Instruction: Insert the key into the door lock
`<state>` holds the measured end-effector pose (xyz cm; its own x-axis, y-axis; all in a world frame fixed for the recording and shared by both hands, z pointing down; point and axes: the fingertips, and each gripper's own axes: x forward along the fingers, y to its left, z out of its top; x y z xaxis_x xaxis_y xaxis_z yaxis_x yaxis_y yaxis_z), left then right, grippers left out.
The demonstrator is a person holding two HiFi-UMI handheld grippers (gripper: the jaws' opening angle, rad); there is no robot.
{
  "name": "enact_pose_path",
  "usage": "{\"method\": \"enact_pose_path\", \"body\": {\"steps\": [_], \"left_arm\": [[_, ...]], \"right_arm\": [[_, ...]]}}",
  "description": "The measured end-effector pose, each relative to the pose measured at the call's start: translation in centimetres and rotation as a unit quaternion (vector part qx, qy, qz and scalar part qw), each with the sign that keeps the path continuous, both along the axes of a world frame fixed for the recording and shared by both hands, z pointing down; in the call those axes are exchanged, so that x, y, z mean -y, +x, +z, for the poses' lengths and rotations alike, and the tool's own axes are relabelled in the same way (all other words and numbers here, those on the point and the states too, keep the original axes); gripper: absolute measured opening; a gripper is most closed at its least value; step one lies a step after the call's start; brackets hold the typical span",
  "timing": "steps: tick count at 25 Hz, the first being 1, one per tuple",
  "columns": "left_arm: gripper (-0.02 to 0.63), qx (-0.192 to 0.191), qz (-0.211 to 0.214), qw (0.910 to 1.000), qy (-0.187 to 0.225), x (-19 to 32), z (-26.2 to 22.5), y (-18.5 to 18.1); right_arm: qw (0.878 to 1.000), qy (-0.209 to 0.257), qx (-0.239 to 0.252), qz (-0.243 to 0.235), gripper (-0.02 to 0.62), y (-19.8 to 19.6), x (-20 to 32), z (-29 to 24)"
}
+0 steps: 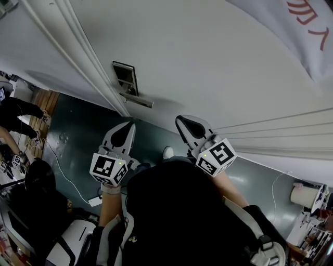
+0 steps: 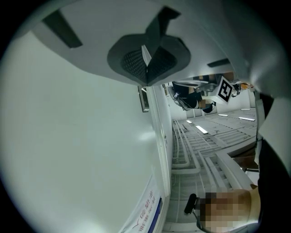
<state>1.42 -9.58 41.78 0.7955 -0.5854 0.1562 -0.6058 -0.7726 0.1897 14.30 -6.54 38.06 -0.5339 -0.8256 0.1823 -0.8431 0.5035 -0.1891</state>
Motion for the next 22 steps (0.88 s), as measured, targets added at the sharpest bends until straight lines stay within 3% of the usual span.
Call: {"method": "enact_pose_path", "body": {"steps": [14, 22], "left_arm": [[0.009, 0.012, -0.007, 0.9998, 0.013, -0.1, -0.9, 1.8], [0.009, 0.024, -0.013, 0.9996, 0.007, -0.1, -0.5, 1.5]], "right_arm": [[0.999, -0.016, -0.018, -0.028, 0.015, 0.8, 0.8, 0.7], [0.999, -0.023, -0.005, -0.026, 0.015, 0.4, 1.0, 1.5]]}}
